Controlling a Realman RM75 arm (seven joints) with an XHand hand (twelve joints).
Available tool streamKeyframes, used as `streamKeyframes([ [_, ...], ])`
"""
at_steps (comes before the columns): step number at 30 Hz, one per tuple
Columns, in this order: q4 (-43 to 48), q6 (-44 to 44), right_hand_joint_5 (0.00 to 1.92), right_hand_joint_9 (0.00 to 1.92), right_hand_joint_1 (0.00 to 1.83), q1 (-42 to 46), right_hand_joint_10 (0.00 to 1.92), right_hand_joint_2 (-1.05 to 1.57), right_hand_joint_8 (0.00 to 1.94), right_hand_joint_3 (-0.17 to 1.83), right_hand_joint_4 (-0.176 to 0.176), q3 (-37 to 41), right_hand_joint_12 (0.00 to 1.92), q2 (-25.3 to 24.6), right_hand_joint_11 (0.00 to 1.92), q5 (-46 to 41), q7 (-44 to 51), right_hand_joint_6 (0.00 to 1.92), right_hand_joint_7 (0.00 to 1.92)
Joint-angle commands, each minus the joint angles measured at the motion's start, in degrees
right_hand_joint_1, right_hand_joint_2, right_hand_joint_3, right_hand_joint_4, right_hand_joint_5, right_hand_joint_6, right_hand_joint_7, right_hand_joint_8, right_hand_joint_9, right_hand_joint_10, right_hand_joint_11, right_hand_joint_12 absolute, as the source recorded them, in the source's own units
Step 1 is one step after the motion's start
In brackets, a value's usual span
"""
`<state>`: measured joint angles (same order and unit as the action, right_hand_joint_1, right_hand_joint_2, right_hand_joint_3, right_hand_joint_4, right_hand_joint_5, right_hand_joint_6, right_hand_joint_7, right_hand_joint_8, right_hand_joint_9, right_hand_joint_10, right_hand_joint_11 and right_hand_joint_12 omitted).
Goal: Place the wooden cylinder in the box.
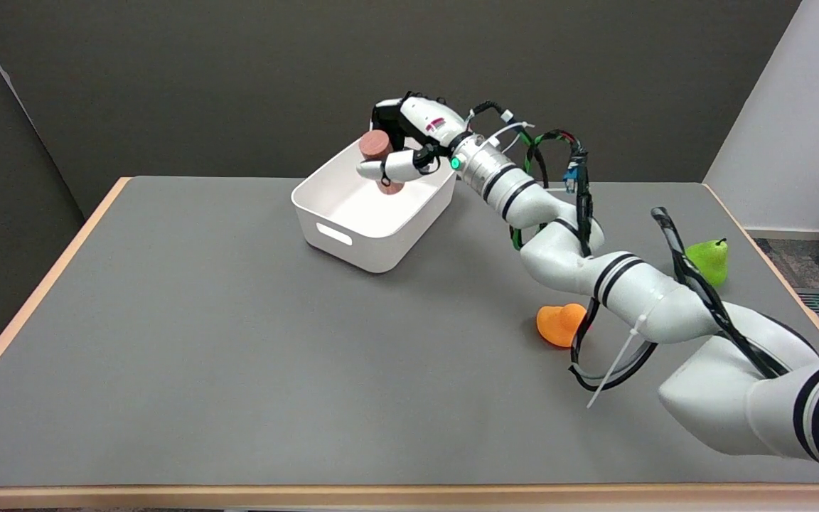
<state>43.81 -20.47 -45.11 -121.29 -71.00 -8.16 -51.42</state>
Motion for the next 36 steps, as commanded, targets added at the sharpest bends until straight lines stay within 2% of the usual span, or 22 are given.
streamKeyframes([
  [1,-4.0,2.7,0.65,0.67,0.93,7.1,1.23,1.14,1.00,0.35,-0.007,-2.1,1.89,-1.0,0.37,-11.6,-0.2,1.55,0.77],
  [4,-3.6,1.5,0.62,0.60,0.93,9.6,1.20,1.18,0.93,0.31,-0.025,-1.7,1.81,-0.5,0.32,-14.5,0.3,1.57,0.70],
  [6,-3.5,0.2,0.60,0.58,0.91,10.3,1.15,1.20,0.88,0.28,-0.009,-1.5,1.78,-0.3,0.28,-14.6,0.3,1.58,0.67],
  [8,-3.5,-1.7,0.48,0.47,0.77,10.8,1.05,0.89,0.74,0.78,-0.003,-1.3,1.45,-0.1,0.17,-14.6,0.3,1.13,0.59],
  [9,-3.4,-2.7,0.45,0.41,0.72,10.9,0.98,0.81,0.68,0.91,-0.001,-1.2,1.29,-0.1,0.10,-14.6,0.3,1.00,0.56],
  [11,-3.4,-3.7,0.44,0.30,0.67,10.9,0.83,0.78,0.60,0.95,0.001,-1.2,1.04,-0.1,0.00,-14.6,0.3,0.95,0.50],
  [13,-3.2,-3.9,0.43,0.27,0.69,10.9,0.81,0.80,0.57,0.89,0.004,-1.2,0.95,-0.1,0.00,-14.5,0.3,0.97,0.49],
  [15,-2.9,-3.9,0.45,0.26,0.69,10.8,0.76,0.74,0.59,0.97,-0.001,-1.2,0.94,-0.1,0.00,-14.1,0.4,0.92,0.46],
  [21,-1.2,-4.3,0.45,0.26,0.69,10.8,0.75,0.74,0.59,0.97,0.000,-1.2,0.92,0.0,0.00,-14.1,0.5,0.90,0.46],
  [25,2.2,-8.1,0.44,0.25,0.69,11.2,0.75,0.74,0.58,0.97,0.000,0.5,0.91,0.3,0.00,-14.1,2.9,0.89,0.46],
  [36,28.0,-10.9,0.45,0.28,0.68,17.3,0.80,0.72,0.62,0.97,-0.019,6.8,0.97,6.4,0.00,-14.6,10.7,0.87,0.48],
])
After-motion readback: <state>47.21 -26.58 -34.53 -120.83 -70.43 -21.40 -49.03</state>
